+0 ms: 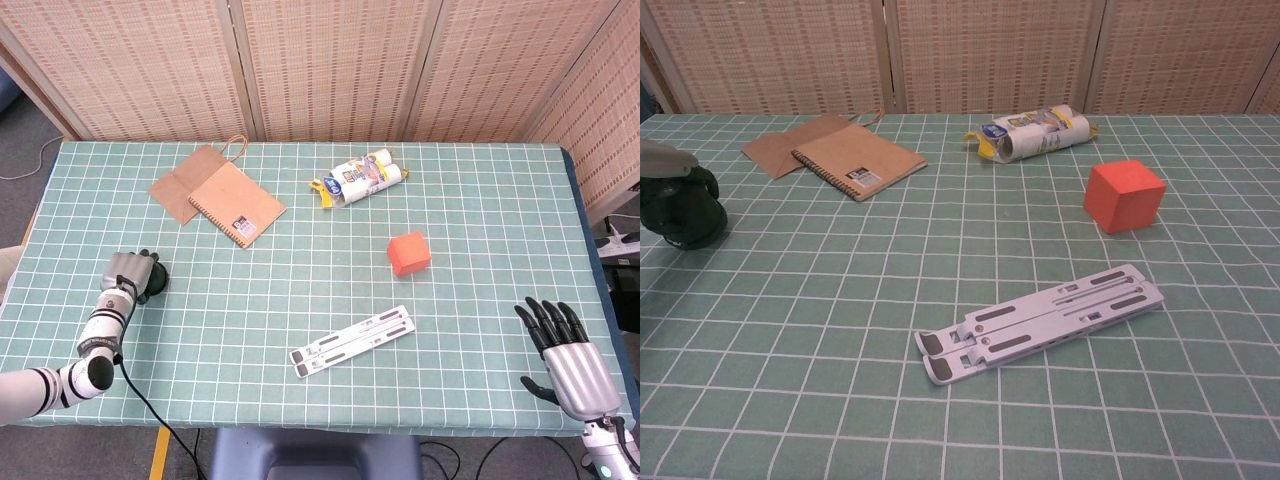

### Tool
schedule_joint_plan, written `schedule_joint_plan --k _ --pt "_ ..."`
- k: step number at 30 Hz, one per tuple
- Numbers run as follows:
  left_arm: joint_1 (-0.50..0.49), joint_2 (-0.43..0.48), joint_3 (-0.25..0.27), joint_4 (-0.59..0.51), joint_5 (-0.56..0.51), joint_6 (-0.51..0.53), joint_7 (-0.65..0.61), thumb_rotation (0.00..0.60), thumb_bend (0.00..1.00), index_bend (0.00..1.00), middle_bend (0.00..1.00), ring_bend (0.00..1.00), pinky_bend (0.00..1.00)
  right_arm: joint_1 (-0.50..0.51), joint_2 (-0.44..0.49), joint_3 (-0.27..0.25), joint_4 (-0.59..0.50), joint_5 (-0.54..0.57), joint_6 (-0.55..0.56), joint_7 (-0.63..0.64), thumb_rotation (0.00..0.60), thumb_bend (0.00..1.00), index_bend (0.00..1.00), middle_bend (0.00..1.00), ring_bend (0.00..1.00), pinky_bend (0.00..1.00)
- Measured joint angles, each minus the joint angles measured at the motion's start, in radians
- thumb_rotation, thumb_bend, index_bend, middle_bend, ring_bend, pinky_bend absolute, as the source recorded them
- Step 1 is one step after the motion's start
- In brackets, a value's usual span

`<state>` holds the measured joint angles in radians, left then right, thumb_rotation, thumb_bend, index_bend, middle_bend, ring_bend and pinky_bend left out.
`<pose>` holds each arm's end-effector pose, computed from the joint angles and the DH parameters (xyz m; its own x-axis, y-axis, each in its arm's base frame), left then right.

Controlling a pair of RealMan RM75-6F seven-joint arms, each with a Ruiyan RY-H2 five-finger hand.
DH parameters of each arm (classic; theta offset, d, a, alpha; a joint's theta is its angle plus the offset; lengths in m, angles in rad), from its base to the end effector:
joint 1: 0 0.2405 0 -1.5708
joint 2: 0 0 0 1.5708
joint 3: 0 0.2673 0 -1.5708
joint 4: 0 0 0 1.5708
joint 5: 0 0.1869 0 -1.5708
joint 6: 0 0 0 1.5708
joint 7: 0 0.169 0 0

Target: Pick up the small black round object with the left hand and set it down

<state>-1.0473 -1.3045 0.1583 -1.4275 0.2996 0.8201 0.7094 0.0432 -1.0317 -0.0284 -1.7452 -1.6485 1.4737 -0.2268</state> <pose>-0.2509 0.4176 0.0785 0.6986 0.5076 0.5043 0.6220 -0.0825 -0.7787 -0.2848 -0.1745 0.1791 0.5649 -0.0806 0.8212 -0.8225 -0.1345 0.5526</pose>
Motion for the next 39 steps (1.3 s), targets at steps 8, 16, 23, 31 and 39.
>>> schedule_joint_plan --k 8,16,23,31,39 --pt "0.030 -0.042 -0.003 0.061 0.027 -0.024 0.005 0.600 0.48 0.56 0.62 0.60 0.67 0.000 -0.001 0.001 0.001 0.001 0.002 0.001 0.600 0.06 0.00 0.00 0.00 0.00" --pt "0.041 -0.038 -0.026 0.062 0.033 -0.033 -0.005 0.600 0.46 0.13 0.30 0.40 0.53 0.001 -0.004 0.003 0.001 0.005 -0.001 -0.002 0.600 0.06 0.00 0.00 0.00 0.00" --pt "0.050 -0.030 -0.038 0.055 0.047 -0.038 -0.011 0.600 0.44 0.02 0.19 0.29 0.48 0.000 -0.002 0.001 -0.001 0.001 0.003 0.000 0.600 0.06 0.00 0.00 0.00 0.00" --pt "0.056 -0.022 -0.049 0.044 0.046 -0.048 -0.018 0.600 0.42 0.01 0.15 0.20 0.40 0.000 -0.001 0.000 0.000 0.001 0.001 0.005 0.600 0.06 0.00 0.00 0.00 0.00" --pt "0.078 -0.012 -0.074 0.033 0.105 -0.042 -0.071 0.600 0.39 0.00 0.00 0.00 0.21 -0.001 0.000 -0.001 -0.001 -0.002 0.005 0.008 0.600 0.06 0.00 0.00 0.00 0.00"
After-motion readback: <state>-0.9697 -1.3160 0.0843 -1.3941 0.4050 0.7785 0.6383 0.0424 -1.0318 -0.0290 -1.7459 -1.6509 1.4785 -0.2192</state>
